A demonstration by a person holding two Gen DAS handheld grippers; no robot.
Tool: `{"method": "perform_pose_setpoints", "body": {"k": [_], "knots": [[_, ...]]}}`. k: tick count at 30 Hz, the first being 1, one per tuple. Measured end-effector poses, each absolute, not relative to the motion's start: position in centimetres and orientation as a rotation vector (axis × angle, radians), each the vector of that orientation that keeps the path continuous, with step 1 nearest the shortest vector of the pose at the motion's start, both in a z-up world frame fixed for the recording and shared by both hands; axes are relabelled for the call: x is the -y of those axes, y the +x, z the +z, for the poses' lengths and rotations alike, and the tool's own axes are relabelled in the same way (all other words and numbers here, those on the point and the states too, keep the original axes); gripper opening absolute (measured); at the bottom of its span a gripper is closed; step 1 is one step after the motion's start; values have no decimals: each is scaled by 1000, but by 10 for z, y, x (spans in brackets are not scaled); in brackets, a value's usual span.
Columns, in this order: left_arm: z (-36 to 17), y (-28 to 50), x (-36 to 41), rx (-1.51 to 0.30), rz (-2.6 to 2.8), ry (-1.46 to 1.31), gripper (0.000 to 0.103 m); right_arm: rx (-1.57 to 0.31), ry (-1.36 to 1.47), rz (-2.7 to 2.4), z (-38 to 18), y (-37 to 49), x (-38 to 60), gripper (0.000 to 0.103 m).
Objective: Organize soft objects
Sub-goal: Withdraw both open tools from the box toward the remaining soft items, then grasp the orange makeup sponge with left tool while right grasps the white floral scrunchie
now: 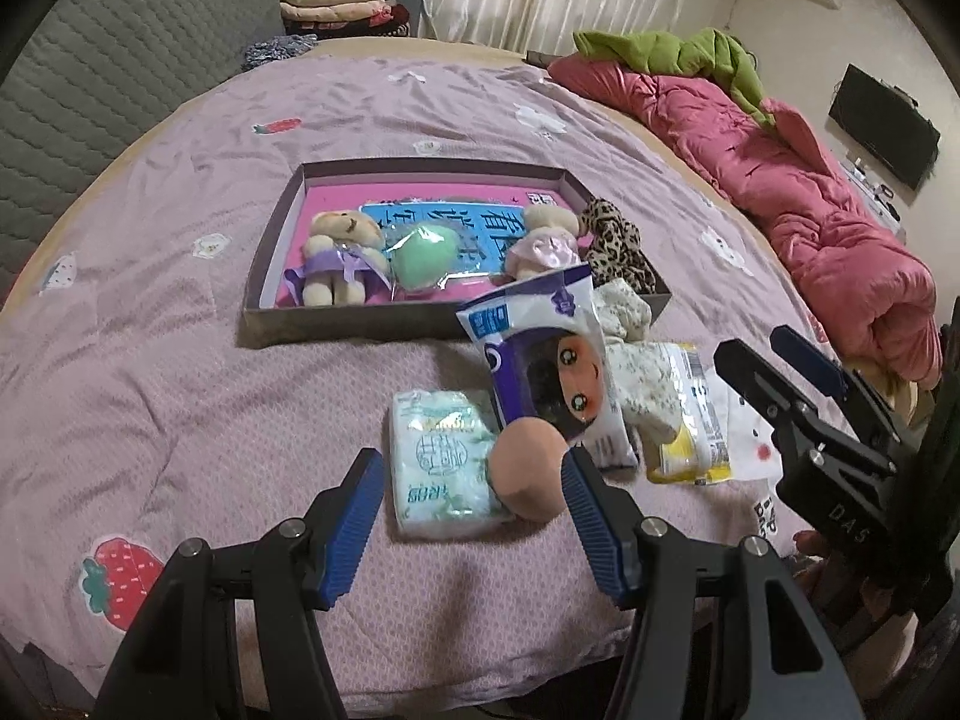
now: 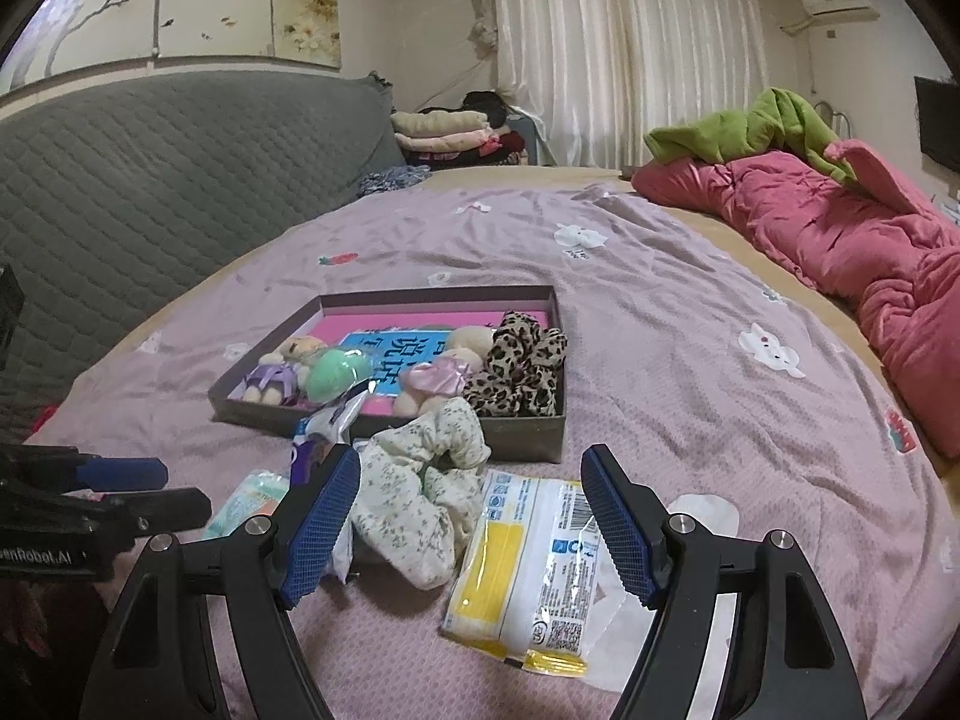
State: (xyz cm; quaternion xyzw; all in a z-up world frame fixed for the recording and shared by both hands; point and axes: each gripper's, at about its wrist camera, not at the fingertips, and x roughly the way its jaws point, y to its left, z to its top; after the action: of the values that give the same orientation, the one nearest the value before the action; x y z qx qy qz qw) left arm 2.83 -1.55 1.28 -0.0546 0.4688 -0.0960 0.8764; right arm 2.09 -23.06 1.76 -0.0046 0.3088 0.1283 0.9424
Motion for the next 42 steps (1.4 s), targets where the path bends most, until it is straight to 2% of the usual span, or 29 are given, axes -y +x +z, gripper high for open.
{"method": "perform_pose_setpoints", "body": {"k": [19, 38, 42], "knots": [[0, 32, 35, -1007, -316, -138, 61, -675, 8, 237, 10, 24, 239, 77], [-24, 55, 43, -1054, -341, -167, 50, -751, 7, 239, -8, 38, 235, 77], [-25, 58, 41, -1053, -338, -182, 44, -772, -10, 271, -14, 40, 229, 77]]}}
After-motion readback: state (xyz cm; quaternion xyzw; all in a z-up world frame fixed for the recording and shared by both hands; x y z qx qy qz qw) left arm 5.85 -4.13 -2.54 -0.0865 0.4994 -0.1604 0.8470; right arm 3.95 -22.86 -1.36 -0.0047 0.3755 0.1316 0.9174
